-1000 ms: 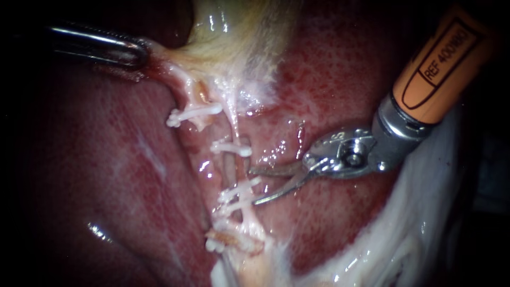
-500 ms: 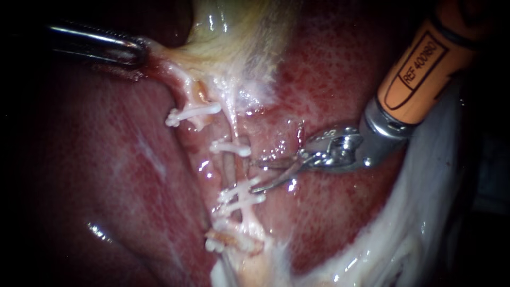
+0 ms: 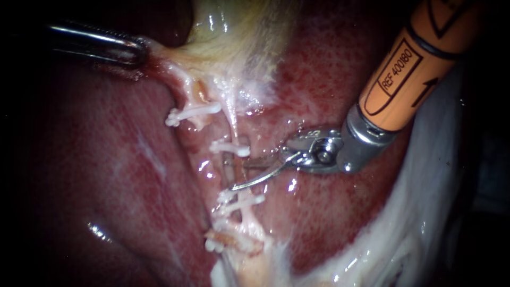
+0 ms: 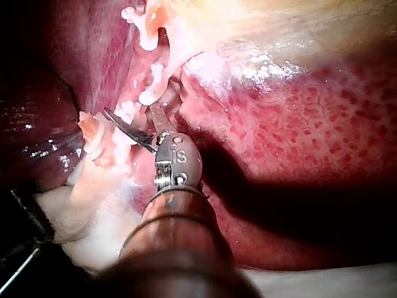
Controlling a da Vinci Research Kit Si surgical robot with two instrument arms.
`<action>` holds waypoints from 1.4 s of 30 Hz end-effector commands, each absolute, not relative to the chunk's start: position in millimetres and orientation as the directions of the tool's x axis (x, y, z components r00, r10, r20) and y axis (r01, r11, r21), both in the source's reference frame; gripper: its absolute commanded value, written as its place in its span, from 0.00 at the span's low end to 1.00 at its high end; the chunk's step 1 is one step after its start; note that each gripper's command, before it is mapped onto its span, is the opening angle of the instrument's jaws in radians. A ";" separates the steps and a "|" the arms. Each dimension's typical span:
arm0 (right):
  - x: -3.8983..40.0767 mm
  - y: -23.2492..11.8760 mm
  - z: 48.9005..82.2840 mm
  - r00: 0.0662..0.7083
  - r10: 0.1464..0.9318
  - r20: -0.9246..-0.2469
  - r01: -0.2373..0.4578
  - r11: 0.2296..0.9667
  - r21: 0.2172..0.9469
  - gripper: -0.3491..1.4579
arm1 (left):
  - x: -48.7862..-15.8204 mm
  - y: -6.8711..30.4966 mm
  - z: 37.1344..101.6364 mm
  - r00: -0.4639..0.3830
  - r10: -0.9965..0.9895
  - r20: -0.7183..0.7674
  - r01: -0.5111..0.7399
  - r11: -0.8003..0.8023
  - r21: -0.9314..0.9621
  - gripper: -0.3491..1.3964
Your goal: Go to the cutting position right tube
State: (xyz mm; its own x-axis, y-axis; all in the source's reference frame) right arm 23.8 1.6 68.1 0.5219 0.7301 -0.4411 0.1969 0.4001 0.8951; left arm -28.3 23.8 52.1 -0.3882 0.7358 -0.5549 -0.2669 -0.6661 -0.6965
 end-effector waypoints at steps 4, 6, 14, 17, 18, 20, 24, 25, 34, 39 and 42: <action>24.6 1.4 67.9 0.510 0.733 -0.451 0.240 0.382 0.892 0.99 | -28.3 23.8 52.1 -0.388 0.736 -0.555 -0.267 -0.666 -0.696 0.00; 25.0 1.4 67.7 0.504 0.734 -0.455 0.256 0.376 0.890 0.99 | -28.3 23.8 52.1 -0.388 0.736 -0.555 -0.267 -0.666 -0.696 0.00; 27.5 1.2 67.5 0.498 0.734 -0.462 0.296 0.357 0.886 0.99 | -28.4 23.8 52.1 -0.388 0.736 -0.555 -0.267 -0.666 -0.696 0.00; 28.1 1.1 67.6 0.490 0.740 -0.460 0.307 0.348 0.886 0.99 | -28.4 23.8 52.2 -0.388 0.736 -0.555 -0.267 -0.666 -0.696 0.00; 28.2 1.0 67.7 0.489 0.740 -0.461 0.310 0.347 0.885 0.98 | -28.4 23.8 52.2 -0.388 0.736 -0.555 -0.267 -0.666 -0.696 0.00; 28.4 1.0 67.8 0.483 0.743 -0.462 0.315 0.345 0.884 0.98 | -28.4 23.8 52.2 -0.388 0.736 -0.555 -0.267 -0.666 -0.696 0.00; 29.1 0.7 68.3 0.467 0.753 -0.464 0.325 0.342 0.882 0.97 | -28.5 23.8 52.2 -0.388 0.736 -0.555 -0.267 -0.666 -0.696 0.00; 29.3 0.7 68.4 0.463 0.755 -0.465 0.328 0.341 0.881 0.97 | -28.5 23.8 52.2 -0.388 0.736 -0.555 -0.267 -0.666 -0.696 0.00; 30.3 0.2 68.6 0.447 0.764 -0.466 0.330 0.344 0.879 0.98 | -28.5 23.8 52.2 -0.388 0.736 -0.555 -0.267 -0.666 -0.696 0.00; 30.0 0.7 66.6 0.446 0.768 -0.460 0.334 0.334 0.881 0.98 | -28.5 23.8 52.2 -0.388 0.736 -0.555 -0.267 -0.666 -0.696 0.00; 29.9 0.9 65.0 0.445 0.771 -0.456 0.338 0.327 0.882 0.97 | -28.4 23.8 52.2 -0.388 0.736 -0.555 -0.267 -0.666 -0.696 0.00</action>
